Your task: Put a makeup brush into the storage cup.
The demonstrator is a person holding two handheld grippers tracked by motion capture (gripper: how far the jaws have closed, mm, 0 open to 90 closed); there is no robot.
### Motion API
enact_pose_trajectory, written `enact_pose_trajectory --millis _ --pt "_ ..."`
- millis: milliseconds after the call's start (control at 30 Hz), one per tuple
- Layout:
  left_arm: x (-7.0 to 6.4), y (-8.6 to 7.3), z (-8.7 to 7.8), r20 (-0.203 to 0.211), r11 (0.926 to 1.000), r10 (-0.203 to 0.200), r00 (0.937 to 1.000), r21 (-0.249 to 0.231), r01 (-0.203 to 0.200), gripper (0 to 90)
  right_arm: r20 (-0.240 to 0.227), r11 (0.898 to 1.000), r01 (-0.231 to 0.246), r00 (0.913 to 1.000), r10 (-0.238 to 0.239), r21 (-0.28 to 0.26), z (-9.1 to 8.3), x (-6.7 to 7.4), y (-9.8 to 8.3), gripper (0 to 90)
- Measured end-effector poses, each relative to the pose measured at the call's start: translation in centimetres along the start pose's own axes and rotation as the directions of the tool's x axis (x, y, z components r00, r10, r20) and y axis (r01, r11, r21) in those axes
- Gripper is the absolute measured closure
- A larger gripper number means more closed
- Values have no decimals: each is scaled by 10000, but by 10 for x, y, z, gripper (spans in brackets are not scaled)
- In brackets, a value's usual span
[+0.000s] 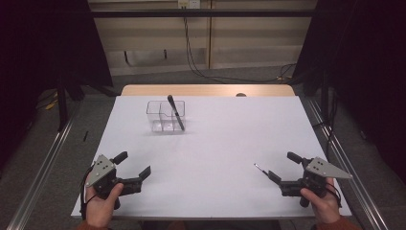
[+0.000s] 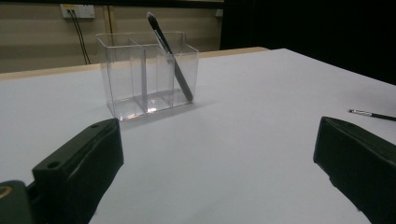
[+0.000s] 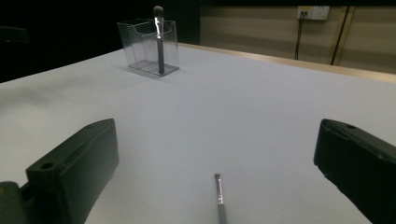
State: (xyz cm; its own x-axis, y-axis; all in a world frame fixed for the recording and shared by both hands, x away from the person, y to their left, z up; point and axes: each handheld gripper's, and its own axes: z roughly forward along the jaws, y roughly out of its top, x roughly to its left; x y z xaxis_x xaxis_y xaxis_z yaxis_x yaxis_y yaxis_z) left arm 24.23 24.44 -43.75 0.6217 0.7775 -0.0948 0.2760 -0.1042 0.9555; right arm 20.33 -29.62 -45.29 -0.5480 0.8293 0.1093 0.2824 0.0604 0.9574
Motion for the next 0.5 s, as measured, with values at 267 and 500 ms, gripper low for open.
enact_pose_trajectory --millis 267,500 --pt "-1 0 1 -50 10000 39 10000 -27 -39 18 85 9999 97 9999 -96 -108 5 -5 9 12" --pt "-3 1 1 61 9999 156 9999 35 -156 16 126 9995 287 9995 -289 165 18 -13 18 12"
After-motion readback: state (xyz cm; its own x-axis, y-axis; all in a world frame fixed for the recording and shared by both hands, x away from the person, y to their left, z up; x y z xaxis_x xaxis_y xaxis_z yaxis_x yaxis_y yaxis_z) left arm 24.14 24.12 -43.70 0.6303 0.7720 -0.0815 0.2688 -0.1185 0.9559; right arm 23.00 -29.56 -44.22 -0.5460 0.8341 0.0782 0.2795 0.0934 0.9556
